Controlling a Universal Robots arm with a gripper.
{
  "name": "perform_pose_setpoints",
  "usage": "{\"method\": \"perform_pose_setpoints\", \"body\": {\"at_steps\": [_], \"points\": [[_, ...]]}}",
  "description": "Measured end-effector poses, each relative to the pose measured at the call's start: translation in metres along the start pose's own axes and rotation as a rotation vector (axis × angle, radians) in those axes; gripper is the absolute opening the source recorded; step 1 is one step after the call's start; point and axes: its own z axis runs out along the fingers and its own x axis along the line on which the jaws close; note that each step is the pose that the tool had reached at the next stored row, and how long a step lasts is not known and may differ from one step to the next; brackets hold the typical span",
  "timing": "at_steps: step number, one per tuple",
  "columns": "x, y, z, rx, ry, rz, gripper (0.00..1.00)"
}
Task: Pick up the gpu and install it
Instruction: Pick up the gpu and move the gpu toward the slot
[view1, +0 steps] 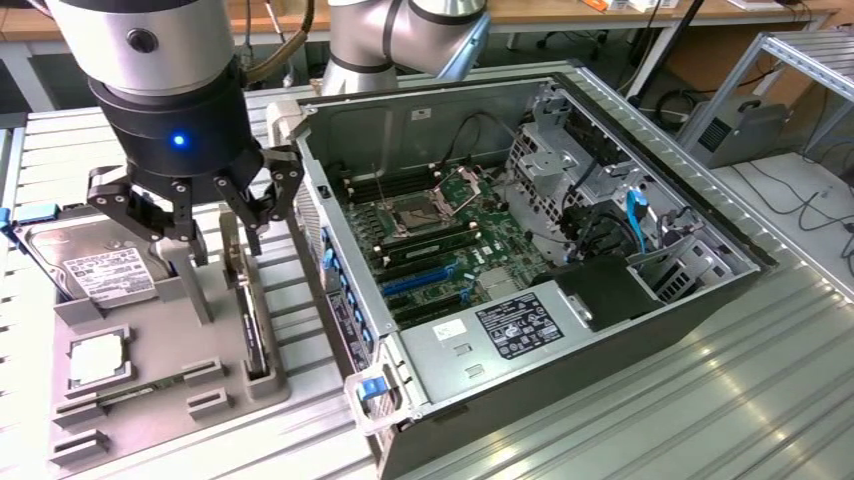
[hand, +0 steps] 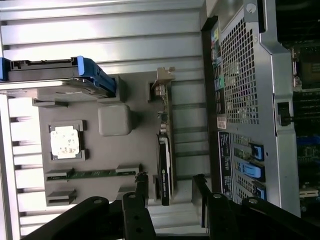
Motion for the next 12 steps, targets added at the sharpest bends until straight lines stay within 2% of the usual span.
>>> {"method": "perform_pose_setpoints", "body": {"at_steps": [12], "points": [[0.0, -0.0003, 0.0175, 0.0001, 0.0, 0.0, 0.48]]}}
